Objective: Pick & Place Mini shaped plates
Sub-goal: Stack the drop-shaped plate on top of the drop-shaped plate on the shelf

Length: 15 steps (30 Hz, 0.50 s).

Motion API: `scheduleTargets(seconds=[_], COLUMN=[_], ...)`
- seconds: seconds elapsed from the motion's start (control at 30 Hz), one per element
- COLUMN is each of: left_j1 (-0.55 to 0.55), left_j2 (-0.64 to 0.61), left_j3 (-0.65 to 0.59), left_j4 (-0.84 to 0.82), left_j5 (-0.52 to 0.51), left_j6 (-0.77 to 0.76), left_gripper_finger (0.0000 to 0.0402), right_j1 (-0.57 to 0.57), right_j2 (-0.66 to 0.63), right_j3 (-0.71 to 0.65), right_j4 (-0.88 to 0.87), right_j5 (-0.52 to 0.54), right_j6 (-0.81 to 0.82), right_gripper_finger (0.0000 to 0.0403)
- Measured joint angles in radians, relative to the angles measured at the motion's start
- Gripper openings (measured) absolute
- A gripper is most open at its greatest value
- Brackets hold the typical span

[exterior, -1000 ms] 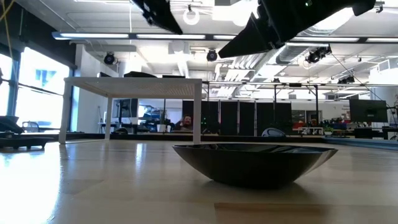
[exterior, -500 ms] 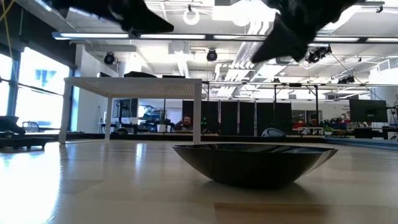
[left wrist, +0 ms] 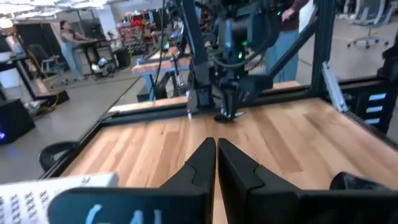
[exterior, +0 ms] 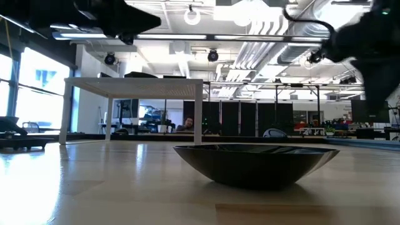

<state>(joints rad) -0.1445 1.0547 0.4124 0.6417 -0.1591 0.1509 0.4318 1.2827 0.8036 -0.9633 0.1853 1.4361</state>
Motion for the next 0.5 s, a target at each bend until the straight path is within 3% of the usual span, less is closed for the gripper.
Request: scheduleTargets(seconds=[0.27, 0.5], left_j1=[0.000, 0.000], left_j2=[0.001, 0.001], left_j3=[-0.002, -0.002], left_j4=[-0.016, -0.025], left_j5=[-0.001, -0.002], left_j6=[0.000, 0.000], left_gripper_finger=[0.0012, 0.0012], right_j1=[0.028, 0.027], right_j2=[0.000, 0.004], right_j3=[0.000, -0.056], right_j4=[-0.248, -0.246], right_j5=[-0.106, -0.122], right_j6=[0.282, 0.392], right_gripper_finger=[0.0105, 0.0110])
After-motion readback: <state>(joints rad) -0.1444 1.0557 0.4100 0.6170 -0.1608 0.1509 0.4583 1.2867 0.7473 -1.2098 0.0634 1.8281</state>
